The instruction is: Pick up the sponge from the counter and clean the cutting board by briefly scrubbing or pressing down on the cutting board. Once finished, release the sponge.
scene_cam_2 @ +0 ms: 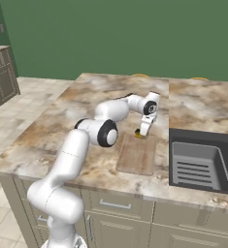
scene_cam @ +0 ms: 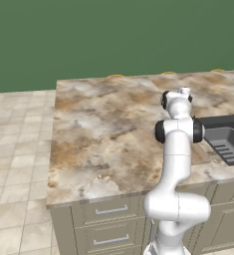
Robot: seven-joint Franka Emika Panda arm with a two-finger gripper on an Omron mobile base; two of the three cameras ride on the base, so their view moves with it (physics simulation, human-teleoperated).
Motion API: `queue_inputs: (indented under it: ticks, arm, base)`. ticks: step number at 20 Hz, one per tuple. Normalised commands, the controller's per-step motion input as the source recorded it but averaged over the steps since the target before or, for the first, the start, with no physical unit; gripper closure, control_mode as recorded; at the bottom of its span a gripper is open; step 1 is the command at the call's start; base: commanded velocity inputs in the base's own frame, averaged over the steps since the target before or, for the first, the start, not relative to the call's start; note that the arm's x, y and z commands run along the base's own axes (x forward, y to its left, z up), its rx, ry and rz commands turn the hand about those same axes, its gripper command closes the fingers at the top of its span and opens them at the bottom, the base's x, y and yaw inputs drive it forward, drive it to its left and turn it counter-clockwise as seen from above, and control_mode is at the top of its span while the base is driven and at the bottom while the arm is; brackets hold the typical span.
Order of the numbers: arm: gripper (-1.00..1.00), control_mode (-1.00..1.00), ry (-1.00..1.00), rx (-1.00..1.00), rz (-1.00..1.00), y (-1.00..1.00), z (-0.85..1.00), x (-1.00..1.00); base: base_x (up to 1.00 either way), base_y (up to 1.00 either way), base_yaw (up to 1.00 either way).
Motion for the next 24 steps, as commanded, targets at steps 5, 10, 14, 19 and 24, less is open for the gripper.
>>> queue_inputs:
  ticks: [5,10,14,19,24]
  arm:
    - [1.0,-1.0,-0.07,0.0,0.0,-0.32,-0.29,-0.41]
    - [1.0,-1.0,-0.09,0.02,-0.03,-0.15,-0.38,-0.52]
    - [1.0,-1.0,-0.17,0.07,-0.08,-0.05,-0.28,-0.7]
    - [1.0,-1.0,-0.04,0.03,-0.06,-0.15,-0.23,-0.6]
    - [1.0,-1.0,0.05,-0.01,0.0,-0.12,-0.01,-0.16]
  base:
    - [0.0,0.0,0.0]
    - [0.0,0.0,0.0]
    - [0.0,0.0,0.0]
    - [0.0,0.0,0.0]
    - [0.0,0.0,0.0]
